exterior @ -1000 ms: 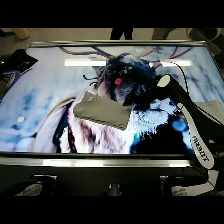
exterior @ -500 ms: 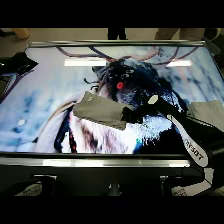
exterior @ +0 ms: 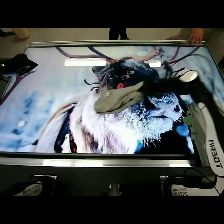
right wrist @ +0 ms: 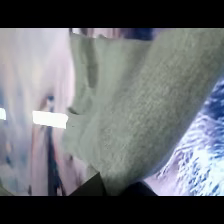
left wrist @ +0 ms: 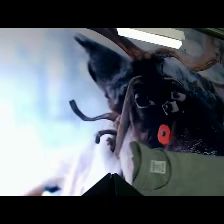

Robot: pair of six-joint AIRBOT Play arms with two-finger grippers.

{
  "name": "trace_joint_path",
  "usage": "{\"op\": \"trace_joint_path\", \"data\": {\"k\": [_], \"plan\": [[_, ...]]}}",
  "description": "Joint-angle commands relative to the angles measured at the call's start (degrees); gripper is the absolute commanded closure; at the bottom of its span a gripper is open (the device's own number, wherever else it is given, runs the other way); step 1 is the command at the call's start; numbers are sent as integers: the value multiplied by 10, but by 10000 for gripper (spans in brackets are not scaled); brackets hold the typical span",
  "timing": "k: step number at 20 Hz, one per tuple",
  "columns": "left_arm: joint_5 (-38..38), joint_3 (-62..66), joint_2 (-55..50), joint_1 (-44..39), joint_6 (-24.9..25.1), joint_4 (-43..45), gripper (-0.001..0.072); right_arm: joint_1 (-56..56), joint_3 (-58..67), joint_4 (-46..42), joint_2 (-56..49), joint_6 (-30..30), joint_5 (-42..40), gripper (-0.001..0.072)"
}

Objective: Fold the shirts.

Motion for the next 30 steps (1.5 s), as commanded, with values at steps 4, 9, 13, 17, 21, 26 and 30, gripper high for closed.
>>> {"op": "trace_joint_path", "data": {"k": [4, 9, 13, 17, 21, 26, 30], "plan": [[1, 0, -3, 0, 9, 2, 682, -197, 76, -10, 82, 30, 87, 681], [0, 0, -3, 0, 9, 2, 681, -310, 77, -13, 109, 28, 101, 681], [0, 0, -3, 0, 9, 2, 681, -387, 98, -13, 111, 12, 97, 681], [0, 0, -3, 0, 9, 2, 682, -459, 152, -12, 111, 8, 97, 681], [0, 0, -3, 0, 11, 2, 682, -478, 184, -11, 111, 7, 115, 680], [0, 0, -3, 0, 11, 2, 682, -475, 184, -11, 111, -4, 108, 680], [0, 0, -3, 0, 11, 2, 681, -436, 184, -8, 99, -32, 70, 680]]}}
